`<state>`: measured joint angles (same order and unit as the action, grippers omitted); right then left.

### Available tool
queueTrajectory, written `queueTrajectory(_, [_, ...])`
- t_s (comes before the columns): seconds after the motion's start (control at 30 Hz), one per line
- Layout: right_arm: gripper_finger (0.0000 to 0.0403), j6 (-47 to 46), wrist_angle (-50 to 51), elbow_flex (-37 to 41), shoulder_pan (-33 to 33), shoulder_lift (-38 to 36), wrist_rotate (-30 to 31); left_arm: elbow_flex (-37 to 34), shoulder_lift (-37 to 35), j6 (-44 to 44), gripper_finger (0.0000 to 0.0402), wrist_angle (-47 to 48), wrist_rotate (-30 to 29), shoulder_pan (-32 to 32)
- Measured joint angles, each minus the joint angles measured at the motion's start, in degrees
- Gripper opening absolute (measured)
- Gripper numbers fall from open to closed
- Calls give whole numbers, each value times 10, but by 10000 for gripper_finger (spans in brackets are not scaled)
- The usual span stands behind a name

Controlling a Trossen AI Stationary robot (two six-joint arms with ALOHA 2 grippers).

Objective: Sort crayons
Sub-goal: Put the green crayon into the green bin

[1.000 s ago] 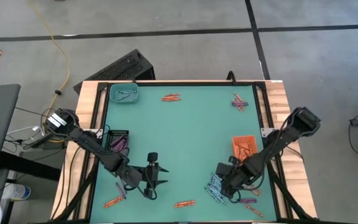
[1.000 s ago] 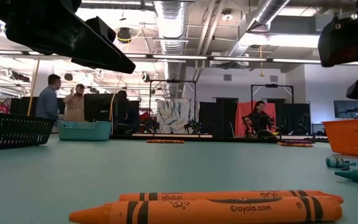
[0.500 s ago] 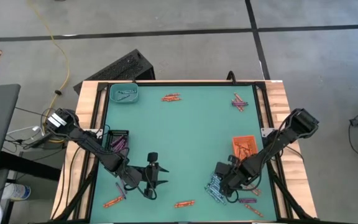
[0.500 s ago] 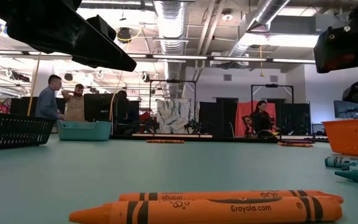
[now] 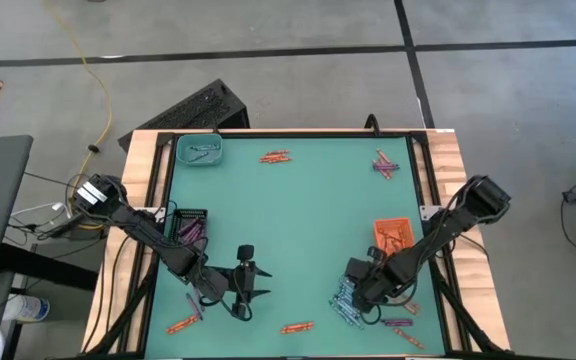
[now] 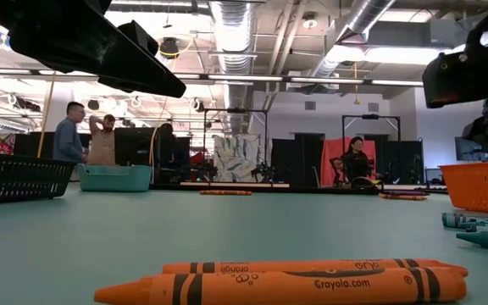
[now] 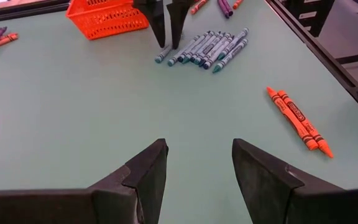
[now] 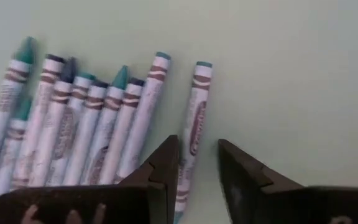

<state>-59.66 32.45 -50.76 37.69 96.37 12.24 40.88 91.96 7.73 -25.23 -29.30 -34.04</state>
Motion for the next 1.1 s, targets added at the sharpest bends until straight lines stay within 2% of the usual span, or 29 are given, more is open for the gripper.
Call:
queueTrajectory(0.13, [112, 18, 14, -18, -3, 40, -10, 0, 0, -4, 171, 0, 0, 0])
queueTrajectory(0.33, [104, 52, 130, -101, -1, 90, 9, 0, 0, -5, 171, 0, 1, 0])
queueTrajectory(0.47, [67, 91, 162, -141, -2, 110, 15, 0, 0, -5, 171, -3, 1, 0])
queueTrajectory(0.63, [8, 112, 164, -154, -5, 115, 12, 0, 0, -5, 171, -3, 1, 0])
queueTrajectory(0.87, [3, 111, 184, -166, -6, 114, 16, 0, 0, -11, 171, -4, -3, 0])
queueTrajectory(1.1, [1, 135, 242, -233, -12, 114, 75, 0, 0, -26, 171, -19, -12, 0])
